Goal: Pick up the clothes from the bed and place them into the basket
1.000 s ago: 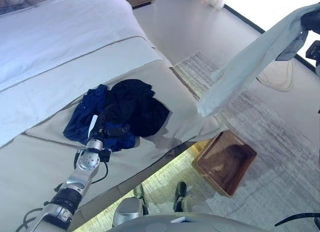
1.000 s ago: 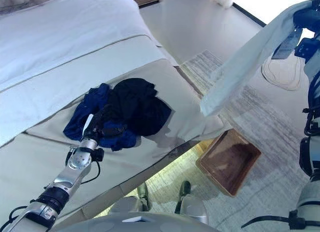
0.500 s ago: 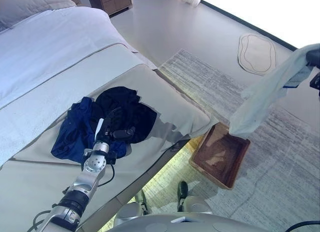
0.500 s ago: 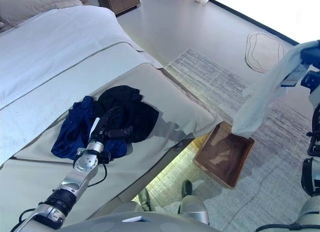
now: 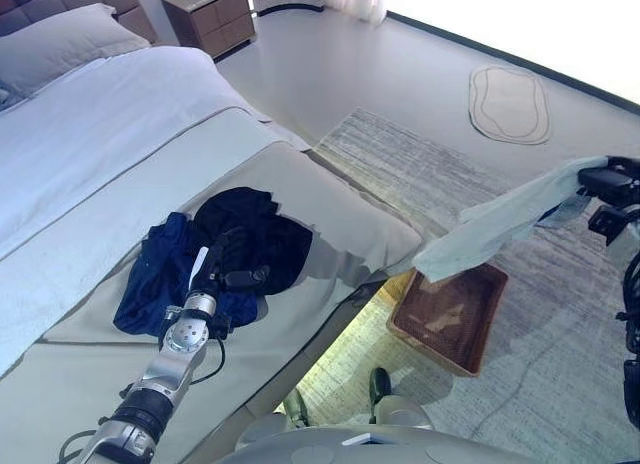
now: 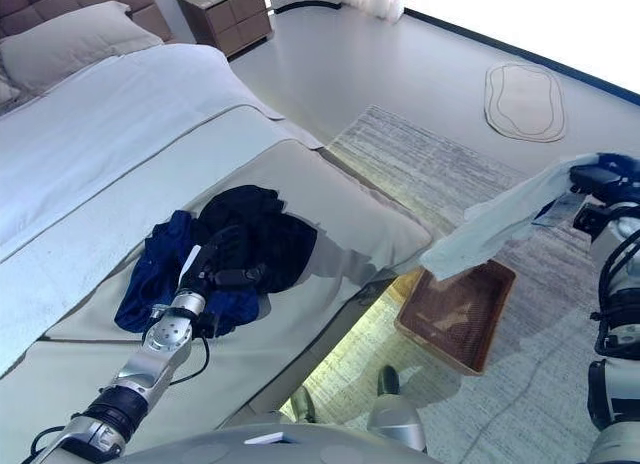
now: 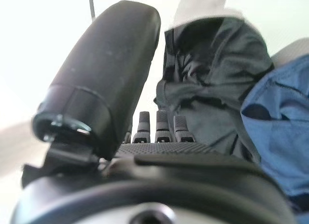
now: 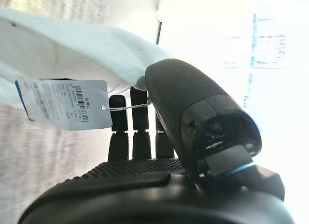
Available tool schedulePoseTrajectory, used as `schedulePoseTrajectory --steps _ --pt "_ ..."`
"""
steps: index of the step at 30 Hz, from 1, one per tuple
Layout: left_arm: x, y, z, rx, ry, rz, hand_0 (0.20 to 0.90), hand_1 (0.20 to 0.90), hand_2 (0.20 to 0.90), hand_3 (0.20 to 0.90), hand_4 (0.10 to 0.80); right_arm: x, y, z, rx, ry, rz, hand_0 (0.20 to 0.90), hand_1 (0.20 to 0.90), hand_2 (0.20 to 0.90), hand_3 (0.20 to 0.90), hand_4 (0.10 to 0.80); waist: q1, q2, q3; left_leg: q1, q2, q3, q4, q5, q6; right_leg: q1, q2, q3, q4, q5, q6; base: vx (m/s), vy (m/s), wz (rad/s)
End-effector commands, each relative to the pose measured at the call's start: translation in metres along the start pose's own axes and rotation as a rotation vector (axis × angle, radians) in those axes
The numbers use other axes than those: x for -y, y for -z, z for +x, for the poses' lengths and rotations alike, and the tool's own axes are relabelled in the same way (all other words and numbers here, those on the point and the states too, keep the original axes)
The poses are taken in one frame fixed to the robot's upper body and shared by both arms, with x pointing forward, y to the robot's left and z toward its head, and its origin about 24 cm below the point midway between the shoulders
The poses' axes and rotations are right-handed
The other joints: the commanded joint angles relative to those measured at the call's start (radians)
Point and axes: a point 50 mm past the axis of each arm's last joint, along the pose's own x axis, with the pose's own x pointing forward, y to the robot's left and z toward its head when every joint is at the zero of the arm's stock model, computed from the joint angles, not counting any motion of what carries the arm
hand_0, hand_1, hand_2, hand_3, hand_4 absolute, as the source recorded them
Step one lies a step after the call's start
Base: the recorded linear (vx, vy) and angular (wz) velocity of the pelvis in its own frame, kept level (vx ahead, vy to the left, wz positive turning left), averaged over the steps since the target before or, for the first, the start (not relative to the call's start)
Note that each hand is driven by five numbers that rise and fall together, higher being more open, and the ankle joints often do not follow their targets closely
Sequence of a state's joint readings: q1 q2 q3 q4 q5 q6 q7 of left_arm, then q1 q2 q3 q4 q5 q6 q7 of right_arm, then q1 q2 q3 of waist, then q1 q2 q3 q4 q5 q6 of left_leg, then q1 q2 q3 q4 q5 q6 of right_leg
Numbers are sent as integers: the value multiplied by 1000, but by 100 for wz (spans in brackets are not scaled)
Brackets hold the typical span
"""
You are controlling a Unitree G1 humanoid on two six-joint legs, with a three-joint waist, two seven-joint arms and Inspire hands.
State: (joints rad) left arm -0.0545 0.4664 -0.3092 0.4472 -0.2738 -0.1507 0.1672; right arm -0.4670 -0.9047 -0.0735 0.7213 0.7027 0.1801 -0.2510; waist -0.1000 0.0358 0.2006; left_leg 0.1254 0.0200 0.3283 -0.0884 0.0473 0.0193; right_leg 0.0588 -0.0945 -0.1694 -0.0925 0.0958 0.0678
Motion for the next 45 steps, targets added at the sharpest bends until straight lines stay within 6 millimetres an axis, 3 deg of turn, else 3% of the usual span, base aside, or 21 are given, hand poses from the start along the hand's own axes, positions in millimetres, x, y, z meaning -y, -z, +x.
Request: schedulePoseTrajectory --steps 1,10,16,25,27,28,32,37,45 --pt "-7 -39 8 182 35 52 900 900 900 900 800 2 -68 -3 279 3 66 300 300 300 200 100 8 -2 -60 -3 0 -50 55 -116 -36 -17 44 19 60 -72 1 -52 -72 -6" --pt "0 -49 10 209 93 39 900 900 900 900 800 -3 -59 -6 281 -29 50 300 300 300 200 100 -29 59 -27 -15 13 -22 56 -104 -57 -31 43 27 40 -66 -1 -27 -44 -8" --pt "5 -57 12 236 104 20 900 900 900 900 800 -6 -56 -8 280 -70 19 300 300 300 200 100 -41 74 -15 -24 20 -11 63 -104 -64 -39 45 27 39 -69 -4 -30 -47 -4" --pt "10 -58 14 232 119 18 900 900 900 900 800 -13 -31 -8 193 -116 -43 300 300 300 200 100 -51 86 -2 -36 31 -3 74 -101 -73 -47 47 24 38 -70 -9 -11 -31 -2" --pt "10 -60 15 231 118 17 900 900 900 900 800 -12 -18 -7 138 -118 -80 300 300 300 200 100 -52 88 -1 -36 32 -1 72 -99 -75 -45 47 23 36 -70 -9 0 0 0" --pt "10 -60 15 231 118 18 900 900 900 900 800 -10 -12 -7 111 -109 -114 900 900 900 900 800 -52 88 -1 -35 32 -1 71 -98 -76 -44 47 21 35 -69 -9 0 0 0" --pt "10 -59 16 227 110 18 900 900 900 900 800 -4 15 -5 -16 -132 -208 900 900 900 900 800 -48 79 -6 -29 34 1 69 -97 -75 -37 48 17 31 -67 -10 0 0 0" --pt "8 -60 18 219 110 34 900 900 900 900 800 1 32 -5 -107 -145 -307 900 900 900 900 800 -41 66 -8 -29 35 -3 69 -96 -75 -33 50 13 33 -68 -12 0 -5 1" --pt "6 -60 17 226 105 42 900 900 900 900 800 10 38 -4 -145 -143 -451 900 900 900 900 800 -25 44 -11 -22 32 -11 62 -95 -69 -25 53 8 30 -64 -11 -4 2 1"
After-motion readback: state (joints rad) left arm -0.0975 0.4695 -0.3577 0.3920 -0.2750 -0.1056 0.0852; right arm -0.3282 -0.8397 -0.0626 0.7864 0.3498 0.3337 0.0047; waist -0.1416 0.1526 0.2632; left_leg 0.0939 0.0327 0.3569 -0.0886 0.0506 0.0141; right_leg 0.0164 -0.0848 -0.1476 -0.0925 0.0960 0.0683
